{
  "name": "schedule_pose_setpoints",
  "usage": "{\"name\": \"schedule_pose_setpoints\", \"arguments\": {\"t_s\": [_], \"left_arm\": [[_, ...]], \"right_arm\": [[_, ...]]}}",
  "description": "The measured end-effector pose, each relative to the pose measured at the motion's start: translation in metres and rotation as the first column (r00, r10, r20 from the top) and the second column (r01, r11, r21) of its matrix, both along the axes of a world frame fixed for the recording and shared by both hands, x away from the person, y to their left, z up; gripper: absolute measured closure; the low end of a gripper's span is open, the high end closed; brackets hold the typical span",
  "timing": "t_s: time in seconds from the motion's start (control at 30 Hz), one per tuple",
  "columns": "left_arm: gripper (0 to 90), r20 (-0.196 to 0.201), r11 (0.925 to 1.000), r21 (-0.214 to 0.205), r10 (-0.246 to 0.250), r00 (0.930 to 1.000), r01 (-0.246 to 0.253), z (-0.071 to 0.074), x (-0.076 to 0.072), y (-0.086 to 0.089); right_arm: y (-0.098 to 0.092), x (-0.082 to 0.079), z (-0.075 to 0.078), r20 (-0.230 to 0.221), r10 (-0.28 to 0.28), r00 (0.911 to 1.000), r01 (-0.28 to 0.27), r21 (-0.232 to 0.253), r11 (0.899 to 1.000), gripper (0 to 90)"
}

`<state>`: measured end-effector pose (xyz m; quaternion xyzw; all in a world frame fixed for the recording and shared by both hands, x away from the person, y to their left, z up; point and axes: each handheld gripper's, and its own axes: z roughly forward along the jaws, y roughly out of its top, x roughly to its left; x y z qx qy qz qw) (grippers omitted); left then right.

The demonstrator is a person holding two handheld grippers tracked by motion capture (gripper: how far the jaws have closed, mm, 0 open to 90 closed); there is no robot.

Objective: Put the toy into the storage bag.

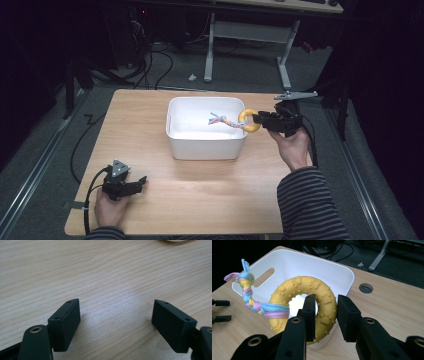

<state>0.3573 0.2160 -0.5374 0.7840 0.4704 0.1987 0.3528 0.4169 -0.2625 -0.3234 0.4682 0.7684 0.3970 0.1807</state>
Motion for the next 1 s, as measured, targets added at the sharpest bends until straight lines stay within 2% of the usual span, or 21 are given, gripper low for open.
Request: {"name": "schedule_pose_setpoints", "arguments": {"t_s": [0.13, 0.53, 0.73, 1.0], "left_arm": [[23.3, 0.001, 1.0000, 0.003, -0.002, 1.0000, 0.002, 0.000, 0.000, 0.000], [23.3, 0.001, 1.0000, 0.003, -0.002, 1.0000, 0.002, 0.000, 0.000, 0.000], [23.3, 0.001, 1.0000, 0.003, -0.002, 1.0000, 0.002, 0.000, 0.001, 0.000], [23.4, 0.001, 1.0000, 0.003, -0.002, 1.0000, 0.002, 0.000, 0.001, 0.000]], "right_arm": [[0.011, 0.007, -0.001, -0.010, 0.007, 0.9999, -0.008, -0.023, 1.000, 69.7], [0.039, 0.025, 0.000, -0.030, 0.013, 0.9995, -0.015, -0.051, 0.999, 69.7], [0.055, 0.035, -0.005, -0.045, 0.020, 0.9988, -0.024, -0.080, 0.996, 69.7], [0.073, 0.048, -0.018, -0.095, 0.018, 0.9953, -0.029, -0.113, 0.993, 69.6]]}}
